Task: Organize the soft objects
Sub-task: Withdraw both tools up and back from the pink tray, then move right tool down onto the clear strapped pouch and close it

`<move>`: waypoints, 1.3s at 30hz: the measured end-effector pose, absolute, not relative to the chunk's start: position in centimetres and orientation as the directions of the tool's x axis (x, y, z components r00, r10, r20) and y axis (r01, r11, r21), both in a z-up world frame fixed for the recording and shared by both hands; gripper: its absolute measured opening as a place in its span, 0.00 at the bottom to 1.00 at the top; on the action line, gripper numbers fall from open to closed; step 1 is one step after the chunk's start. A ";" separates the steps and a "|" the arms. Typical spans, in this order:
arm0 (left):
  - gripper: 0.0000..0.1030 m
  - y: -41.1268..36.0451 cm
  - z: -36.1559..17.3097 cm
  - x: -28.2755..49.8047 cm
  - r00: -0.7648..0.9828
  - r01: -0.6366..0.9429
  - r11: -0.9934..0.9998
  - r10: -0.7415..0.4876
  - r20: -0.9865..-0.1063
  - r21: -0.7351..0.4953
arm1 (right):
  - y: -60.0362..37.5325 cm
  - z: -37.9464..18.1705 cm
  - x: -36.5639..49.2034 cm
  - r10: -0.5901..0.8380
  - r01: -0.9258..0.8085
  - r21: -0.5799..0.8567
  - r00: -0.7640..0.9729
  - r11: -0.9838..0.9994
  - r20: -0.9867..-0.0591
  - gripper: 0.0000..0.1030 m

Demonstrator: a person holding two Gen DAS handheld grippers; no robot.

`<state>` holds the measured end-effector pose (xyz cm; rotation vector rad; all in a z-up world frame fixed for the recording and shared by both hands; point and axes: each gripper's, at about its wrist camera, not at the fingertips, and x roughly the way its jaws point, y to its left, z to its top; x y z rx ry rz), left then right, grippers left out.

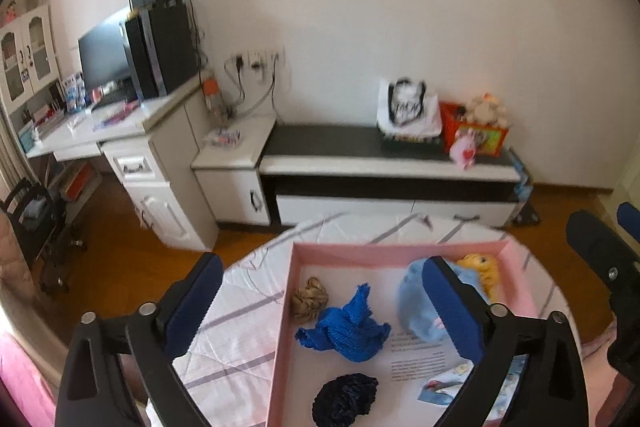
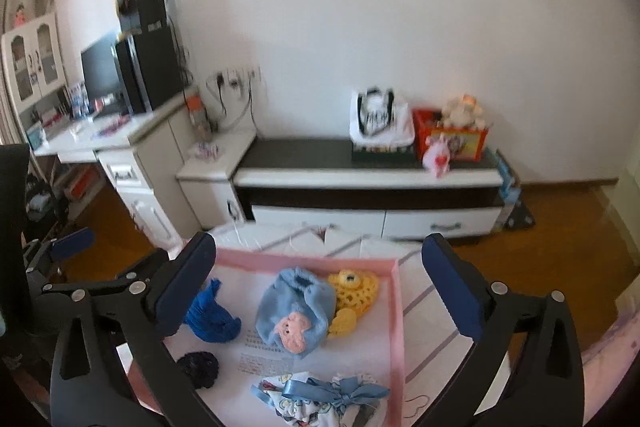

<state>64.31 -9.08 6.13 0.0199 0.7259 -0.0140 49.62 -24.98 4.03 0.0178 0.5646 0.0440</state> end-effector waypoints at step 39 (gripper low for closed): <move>1.00 -5.2 2.4 39.3 0.842 0.107 0.992 -0.122 -0.526 -0.059 | -29.1 -0.4 32.6 -0.056 0.112 0.087 0.872 0.990 -0.487 1.00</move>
